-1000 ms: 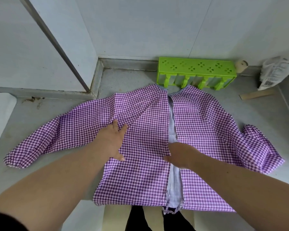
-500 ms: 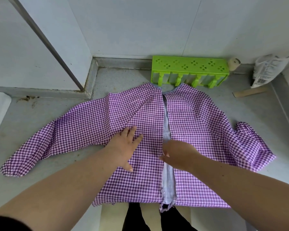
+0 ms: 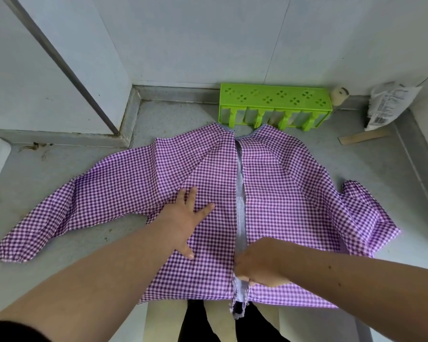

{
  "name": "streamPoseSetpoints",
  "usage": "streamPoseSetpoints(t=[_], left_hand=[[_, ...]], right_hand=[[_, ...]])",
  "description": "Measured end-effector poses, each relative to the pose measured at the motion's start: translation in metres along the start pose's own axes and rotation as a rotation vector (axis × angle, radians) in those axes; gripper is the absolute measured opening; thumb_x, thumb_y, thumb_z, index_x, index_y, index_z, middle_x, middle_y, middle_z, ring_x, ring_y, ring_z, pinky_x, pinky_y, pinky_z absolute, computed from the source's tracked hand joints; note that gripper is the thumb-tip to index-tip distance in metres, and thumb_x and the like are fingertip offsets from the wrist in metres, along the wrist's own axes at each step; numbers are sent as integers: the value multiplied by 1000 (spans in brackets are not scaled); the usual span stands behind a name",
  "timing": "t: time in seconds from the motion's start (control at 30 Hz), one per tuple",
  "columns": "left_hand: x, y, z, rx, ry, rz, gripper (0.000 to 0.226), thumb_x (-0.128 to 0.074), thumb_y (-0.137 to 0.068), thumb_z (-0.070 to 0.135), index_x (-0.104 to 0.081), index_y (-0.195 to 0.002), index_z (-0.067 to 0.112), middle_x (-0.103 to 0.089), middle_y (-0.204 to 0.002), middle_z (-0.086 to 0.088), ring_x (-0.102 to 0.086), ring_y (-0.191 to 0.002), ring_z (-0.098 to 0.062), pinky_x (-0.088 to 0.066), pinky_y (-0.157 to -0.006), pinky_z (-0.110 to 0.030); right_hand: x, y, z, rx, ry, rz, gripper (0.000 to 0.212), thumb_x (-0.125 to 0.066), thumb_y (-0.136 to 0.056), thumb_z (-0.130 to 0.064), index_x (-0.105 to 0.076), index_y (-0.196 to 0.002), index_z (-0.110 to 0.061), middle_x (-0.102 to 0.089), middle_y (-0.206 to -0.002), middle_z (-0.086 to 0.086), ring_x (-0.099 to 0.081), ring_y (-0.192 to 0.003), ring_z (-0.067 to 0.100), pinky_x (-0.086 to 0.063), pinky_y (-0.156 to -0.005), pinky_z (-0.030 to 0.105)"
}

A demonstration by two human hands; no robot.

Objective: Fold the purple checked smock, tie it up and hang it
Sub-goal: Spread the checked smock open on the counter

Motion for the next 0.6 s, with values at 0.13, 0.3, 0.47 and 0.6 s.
streamPoseSetpoints(t=[0.13,0.3,0.47,0.6], left_hand=[[-1,0,1,5,11,-16,150,-81,-67,78,35,-156,42,42,-163,-18,18,-157,-49,-32,-121,-63],[0,1,0,9,8,-30,151,-82,-67,77,36,-155,42,43,-163,-19,19,-157,-50,-35,-120,-64],[5,2,2,16,-19,-33,140,-73,-74,81,28,-160,39,36,-166,-21,11,-158,-50,-33,-121,-61],[31,-2,6,25,-1,46,106,-51,-88,83,-2,-167,32,1,-173,-27,-27,-152,-50,-42,-115,-57]], right_hand=[[11,-2,-9,41,-49,95,13,-68,-96,-16,-60,-105,-23,-68,-95,-5,-67,-88,22,-58,-79,40],[34,-8,-16,94,-101,286,7,-67,-99,-20,-63,-104,-18,-65,-99,-3,-61,-96,20,-49,-89,36],[30,-3,20,-127,-141,401,35,-66,-97,-28,-57,-131,-28,-54,-134,-5,-57,-116,18,-46,-103,38],[38,62,97,-691,-184,746,44,-65,-88,-24,-58,-131,-31,-55,-133,-5,-60,-116,21,-53,-100,46]])
Point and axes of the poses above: each hand's wrist, its own y-axis away from the middle knuckle, its own x-axis out of the back of the hand, z = x × y, the point moved 10 cm from there along -y, towards the middle knuckle
